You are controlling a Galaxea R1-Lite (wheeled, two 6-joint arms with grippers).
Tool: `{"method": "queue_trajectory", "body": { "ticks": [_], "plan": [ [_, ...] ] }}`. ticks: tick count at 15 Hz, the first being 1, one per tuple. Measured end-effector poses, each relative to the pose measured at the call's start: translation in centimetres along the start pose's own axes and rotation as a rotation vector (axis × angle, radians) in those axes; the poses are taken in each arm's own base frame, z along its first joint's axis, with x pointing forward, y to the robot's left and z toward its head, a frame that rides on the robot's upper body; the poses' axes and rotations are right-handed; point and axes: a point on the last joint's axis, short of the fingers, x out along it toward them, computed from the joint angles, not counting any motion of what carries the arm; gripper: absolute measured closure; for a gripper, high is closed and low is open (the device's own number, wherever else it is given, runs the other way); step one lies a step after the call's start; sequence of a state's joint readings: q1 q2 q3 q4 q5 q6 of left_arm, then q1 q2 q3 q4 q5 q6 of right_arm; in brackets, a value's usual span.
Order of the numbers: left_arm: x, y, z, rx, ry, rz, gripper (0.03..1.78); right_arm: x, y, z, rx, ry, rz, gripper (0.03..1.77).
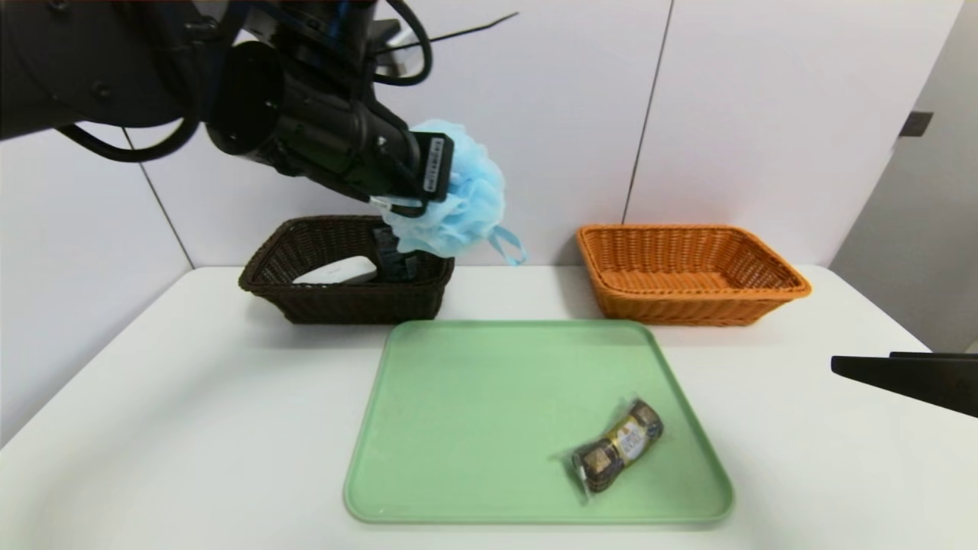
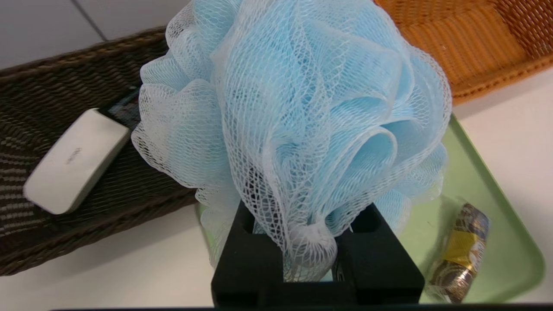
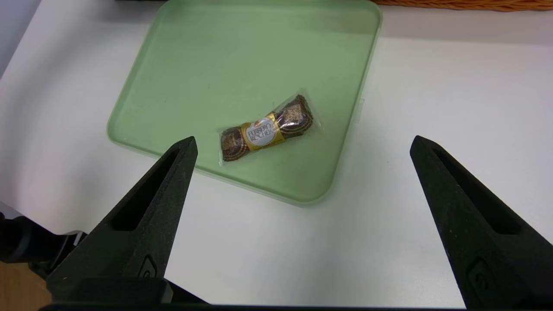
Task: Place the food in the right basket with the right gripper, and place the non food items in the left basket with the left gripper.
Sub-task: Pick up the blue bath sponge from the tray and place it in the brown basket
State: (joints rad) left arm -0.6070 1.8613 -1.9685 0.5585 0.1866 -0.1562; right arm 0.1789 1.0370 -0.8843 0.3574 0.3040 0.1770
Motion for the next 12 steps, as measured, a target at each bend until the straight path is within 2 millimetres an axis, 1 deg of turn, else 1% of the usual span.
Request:
{"method": "queue_trajectory", "body": {
  "ticks": [3, 6, 8, 10, 12],
  "plan": [
    [-0.9, 4.5, 1.1, -0.058, -0.032, 0.059, 1.49, 0.1, 0.0, 0.1, -0.001, 0.003, 0.001, 0.10],
    [-1.2, 9.2, 1.5, -0.116, -0.044, 0.129, 1.49, 0.3, 0.0, 0.2, 0.000, 0.007, 0.001, 0.10],
    [-1.0, 12.6, 1.2, -0.160, -0.036, 0.203, 1.49, 0.5, -0.1, 0.3, 0.000, 0.009, 0.001, 0.10],
    [-1.0, 15.5, 0.8, -0.199, -0.018, 0.219, 1.50, 0.6, -0.1, 0.3, 0.002, 0.014, 0.000, 0.10],
    [-0.3, 17.2, 0.0, -0.226, 0.011, 0.224, 1.50, 0.7, -0.2, 0.3, 0.003, 0.019, -0.002, 0.10]
  ]
}}
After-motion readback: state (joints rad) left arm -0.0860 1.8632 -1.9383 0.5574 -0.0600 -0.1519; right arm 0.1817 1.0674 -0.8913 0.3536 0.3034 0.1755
